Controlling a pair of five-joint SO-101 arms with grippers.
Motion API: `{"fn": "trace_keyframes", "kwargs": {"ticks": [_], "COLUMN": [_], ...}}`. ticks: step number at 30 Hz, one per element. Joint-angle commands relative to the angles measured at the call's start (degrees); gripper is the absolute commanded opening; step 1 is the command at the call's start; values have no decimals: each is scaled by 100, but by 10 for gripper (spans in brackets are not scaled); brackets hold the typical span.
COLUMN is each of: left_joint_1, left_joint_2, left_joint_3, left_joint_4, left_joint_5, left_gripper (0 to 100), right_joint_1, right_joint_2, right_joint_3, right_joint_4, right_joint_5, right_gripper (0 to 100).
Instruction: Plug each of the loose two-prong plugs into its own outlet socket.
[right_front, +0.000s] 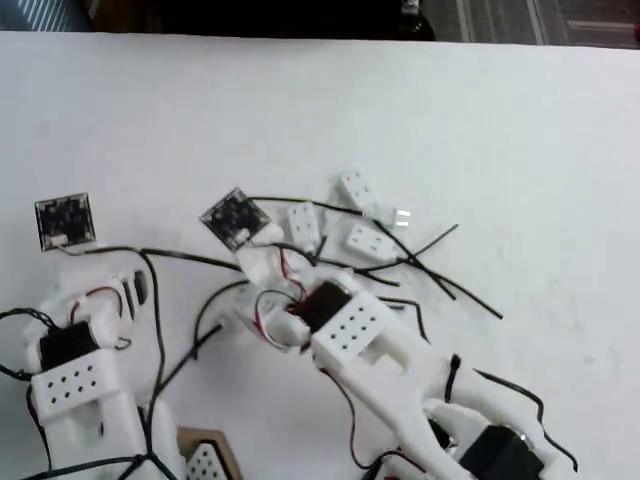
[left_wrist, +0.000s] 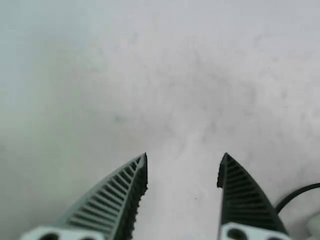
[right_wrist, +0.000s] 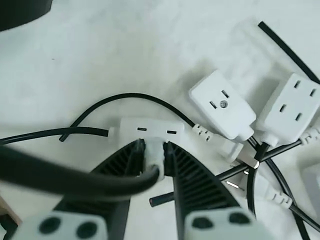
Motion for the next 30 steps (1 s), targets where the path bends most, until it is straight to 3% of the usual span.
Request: {"fn": "trace_keyframes", "kwargs": {"ticks": [1, 12, 30], "left_joint_1": [-40, -40, -40], "left_joint_2": [-171, -163, -154], "left_joint_3": [-35, -35, -26], "left_joint_4": [-132, -114, -114], "left_joint_5": [44, 9, 9], "left_gripper": [238, 238, 239], "right_joint_1": [75, 435, 391], "right_joint_2": [154, 901, 963], "right_joint_3": [-281, -281, 466], "right_joint_4": [-330, -857, -1543], "right_joint_5": [0, 18, 0], "right_gripper": [17, 17, 17]}}
